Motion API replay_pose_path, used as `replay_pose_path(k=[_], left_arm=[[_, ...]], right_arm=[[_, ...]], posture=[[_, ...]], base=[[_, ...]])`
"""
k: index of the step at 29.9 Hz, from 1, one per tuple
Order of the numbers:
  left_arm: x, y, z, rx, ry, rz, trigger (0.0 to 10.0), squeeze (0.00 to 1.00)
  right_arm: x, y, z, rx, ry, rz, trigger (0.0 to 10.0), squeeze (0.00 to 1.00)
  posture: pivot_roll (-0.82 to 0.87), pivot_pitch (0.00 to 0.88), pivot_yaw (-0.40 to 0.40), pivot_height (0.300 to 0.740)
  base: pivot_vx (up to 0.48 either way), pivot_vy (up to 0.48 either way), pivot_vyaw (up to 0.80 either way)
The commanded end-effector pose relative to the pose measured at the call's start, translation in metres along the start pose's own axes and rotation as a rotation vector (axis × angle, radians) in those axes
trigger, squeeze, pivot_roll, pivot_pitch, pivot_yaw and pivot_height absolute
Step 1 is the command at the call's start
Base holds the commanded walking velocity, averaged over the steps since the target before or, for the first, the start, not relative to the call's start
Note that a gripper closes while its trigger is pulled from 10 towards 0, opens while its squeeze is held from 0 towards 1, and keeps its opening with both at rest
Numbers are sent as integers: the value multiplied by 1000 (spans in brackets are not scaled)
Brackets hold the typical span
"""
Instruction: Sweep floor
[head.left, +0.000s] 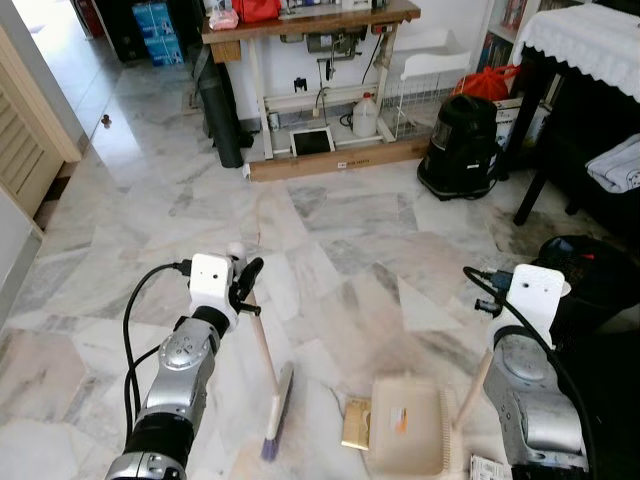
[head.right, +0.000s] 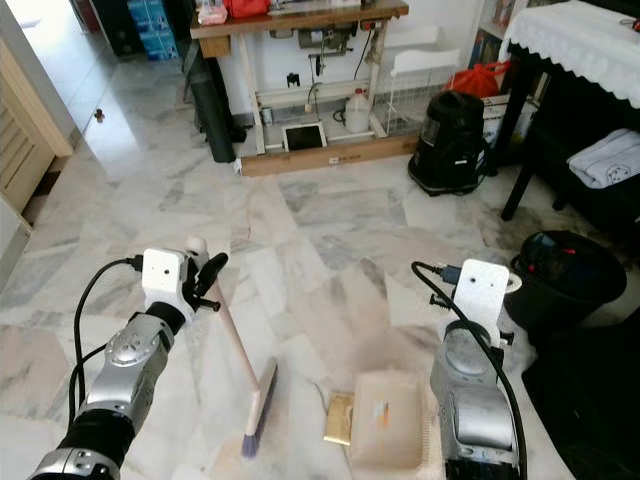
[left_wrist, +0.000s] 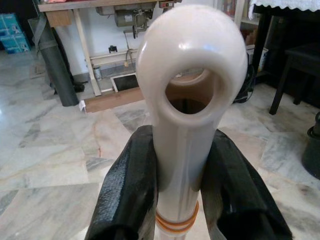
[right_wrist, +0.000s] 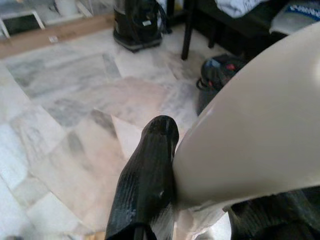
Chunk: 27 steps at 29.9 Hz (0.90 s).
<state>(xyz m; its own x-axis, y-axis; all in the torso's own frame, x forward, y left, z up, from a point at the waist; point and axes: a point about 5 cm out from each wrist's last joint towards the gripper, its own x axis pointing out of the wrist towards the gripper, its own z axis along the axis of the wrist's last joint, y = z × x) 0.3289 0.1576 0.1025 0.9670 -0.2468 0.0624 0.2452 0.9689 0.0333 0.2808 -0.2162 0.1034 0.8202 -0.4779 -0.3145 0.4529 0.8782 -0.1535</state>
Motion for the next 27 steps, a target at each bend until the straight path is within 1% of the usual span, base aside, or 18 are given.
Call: replay_pose_path(k=[1,5,8,16,22,27], left_arm=[[4,1,11,10,-53,7,10000,0],[4,2,11,9,-53,11,10000,0],[3,3,11,11,-52,14,10000,0],[3,4,12,15,-50,13,10000,0],[3,4,12,18,-51,10,10000,0],[3,5,12,20,-52,8,10000,0]], right_arm=[[-1,-7,9,14,-32,-22,10000,0],[0,-8,2,-8,-10,-25,10000,0],[1,-6,-10,-29,29,-23,10000,0],[2,-2,-25,-34,73,-14,10000,0],[5,-1,-32,-20,66,-22,10000,0],[6,-2,-32,-35,16,-35,10000,0]], posture=[[-178,0,38,740],[-174,0,37,740],[-171,0,40,740],[-164,3,45,740],[-159,5,48,740],[-156,6,51,740]], base=[[0,0,0],[0,0,0],[0,0,0],[0,0,0],[0,0,0],[0,0,0]])
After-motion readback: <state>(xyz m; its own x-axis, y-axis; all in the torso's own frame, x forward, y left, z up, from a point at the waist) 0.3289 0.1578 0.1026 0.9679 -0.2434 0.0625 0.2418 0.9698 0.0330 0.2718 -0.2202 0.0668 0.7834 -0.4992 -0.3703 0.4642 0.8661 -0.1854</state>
